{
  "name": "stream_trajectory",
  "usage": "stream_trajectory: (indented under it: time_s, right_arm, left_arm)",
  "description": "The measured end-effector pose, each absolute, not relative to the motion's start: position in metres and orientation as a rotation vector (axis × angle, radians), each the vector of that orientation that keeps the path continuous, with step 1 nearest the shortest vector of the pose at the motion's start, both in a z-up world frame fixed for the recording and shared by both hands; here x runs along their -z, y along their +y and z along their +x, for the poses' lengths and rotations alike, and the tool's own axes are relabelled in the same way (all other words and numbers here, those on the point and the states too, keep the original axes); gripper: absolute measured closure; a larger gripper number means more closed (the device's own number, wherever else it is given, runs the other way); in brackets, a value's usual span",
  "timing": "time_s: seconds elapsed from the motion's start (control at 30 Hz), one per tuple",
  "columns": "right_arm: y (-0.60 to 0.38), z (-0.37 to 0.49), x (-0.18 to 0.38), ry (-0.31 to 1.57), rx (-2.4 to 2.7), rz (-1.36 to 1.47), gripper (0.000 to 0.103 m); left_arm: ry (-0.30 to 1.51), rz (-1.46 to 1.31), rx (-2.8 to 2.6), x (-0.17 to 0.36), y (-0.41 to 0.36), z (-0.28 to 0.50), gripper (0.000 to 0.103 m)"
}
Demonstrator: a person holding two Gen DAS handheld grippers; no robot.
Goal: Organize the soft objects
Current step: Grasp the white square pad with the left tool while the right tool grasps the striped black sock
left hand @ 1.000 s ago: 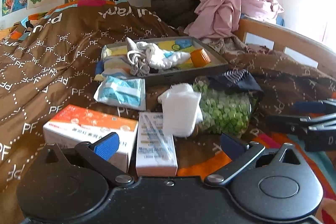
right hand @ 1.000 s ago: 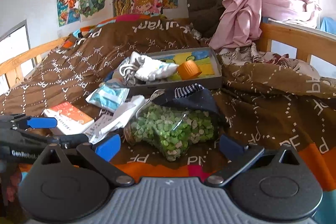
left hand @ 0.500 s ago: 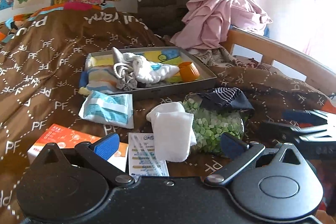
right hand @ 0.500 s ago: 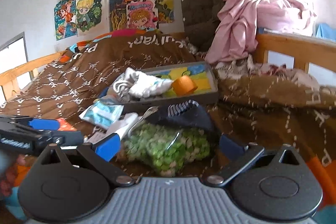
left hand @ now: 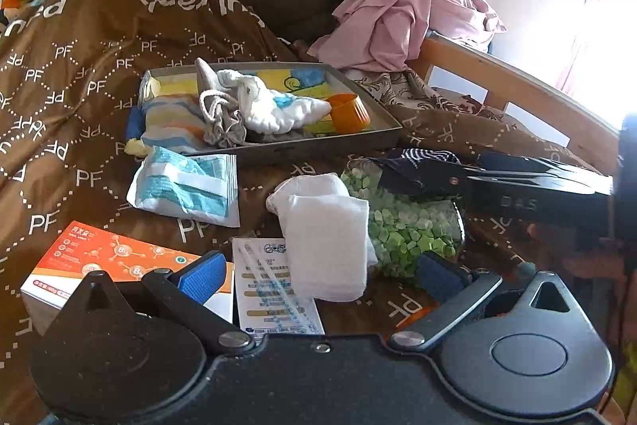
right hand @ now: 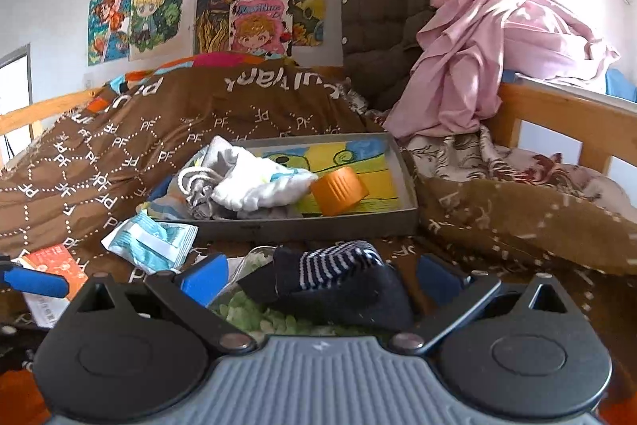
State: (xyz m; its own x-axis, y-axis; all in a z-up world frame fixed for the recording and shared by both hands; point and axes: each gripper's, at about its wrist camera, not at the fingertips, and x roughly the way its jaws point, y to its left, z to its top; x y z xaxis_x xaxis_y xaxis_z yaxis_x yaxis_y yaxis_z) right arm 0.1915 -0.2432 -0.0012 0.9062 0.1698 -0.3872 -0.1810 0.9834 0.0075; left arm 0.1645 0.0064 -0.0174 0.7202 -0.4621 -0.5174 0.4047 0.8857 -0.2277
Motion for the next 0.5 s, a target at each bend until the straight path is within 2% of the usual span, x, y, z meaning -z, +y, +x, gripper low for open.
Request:
stream_trajectory:
  time_s: [0.33, 0.5]
  right_arm:
    - [-0.237, 0.205, 0.018, 0.403, -0.219, -0.079, 0.004]
    - [-0.241, 0.206, 0.021, 0.391, -0.238, -0.086, 0.006]
  left_arm:
    - [0.647, -0.124, 0.509, 0.025, 0.001, 0.189, 0.001]
    - [0.663, -0.120, 0.509, 0.030, -0.011, 0.204, 0.005]
